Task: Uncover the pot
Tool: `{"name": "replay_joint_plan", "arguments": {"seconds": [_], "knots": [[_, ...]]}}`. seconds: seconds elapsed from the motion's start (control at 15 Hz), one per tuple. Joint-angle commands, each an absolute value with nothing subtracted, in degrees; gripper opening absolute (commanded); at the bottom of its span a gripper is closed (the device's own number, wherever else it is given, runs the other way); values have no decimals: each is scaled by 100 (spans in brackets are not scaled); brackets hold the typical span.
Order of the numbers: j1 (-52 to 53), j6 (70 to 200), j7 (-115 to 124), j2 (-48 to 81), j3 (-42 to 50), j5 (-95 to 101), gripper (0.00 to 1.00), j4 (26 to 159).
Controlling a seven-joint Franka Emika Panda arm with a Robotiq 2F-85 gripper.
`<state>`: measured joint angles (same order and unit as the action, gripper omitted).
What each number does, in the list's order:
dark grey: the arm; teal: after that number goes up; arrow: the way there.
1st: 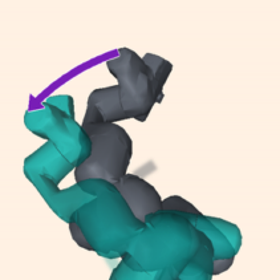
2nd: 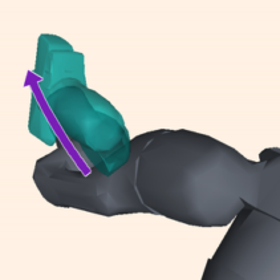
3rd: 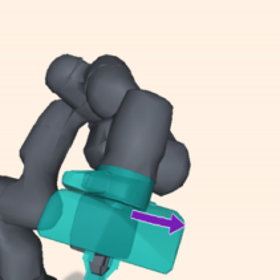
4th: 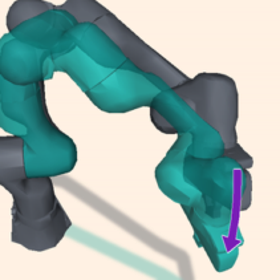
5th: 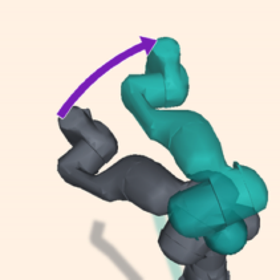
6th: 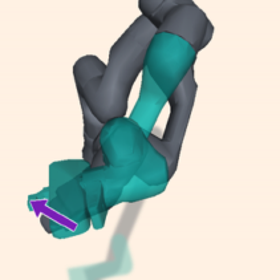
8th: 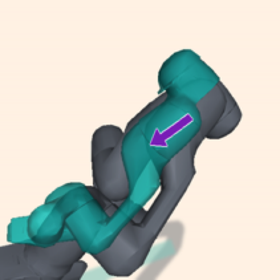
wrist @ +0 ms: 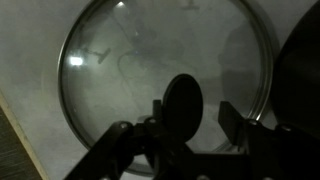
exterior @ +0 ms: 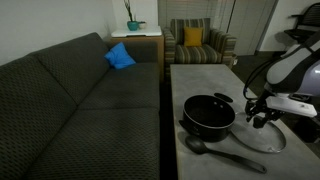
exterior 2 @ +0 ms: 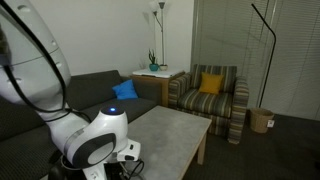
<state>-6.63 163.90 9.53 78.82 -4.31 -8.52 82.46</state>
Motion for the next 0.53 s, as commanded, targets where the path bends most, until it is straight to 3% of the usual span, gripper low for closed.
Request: {"name": "replay_joint_plan", "arguments": {"seconds": [0.0, 0.07, 0.47], "knots": [[-837, 16459, 675, 6727, -558, -811, 92, 9496], [-820, 16403, 666, 6445, -544, -819, 100, 9717], [-632, 16309, 701, 4767, -457, -959, 100, 11100]]}}
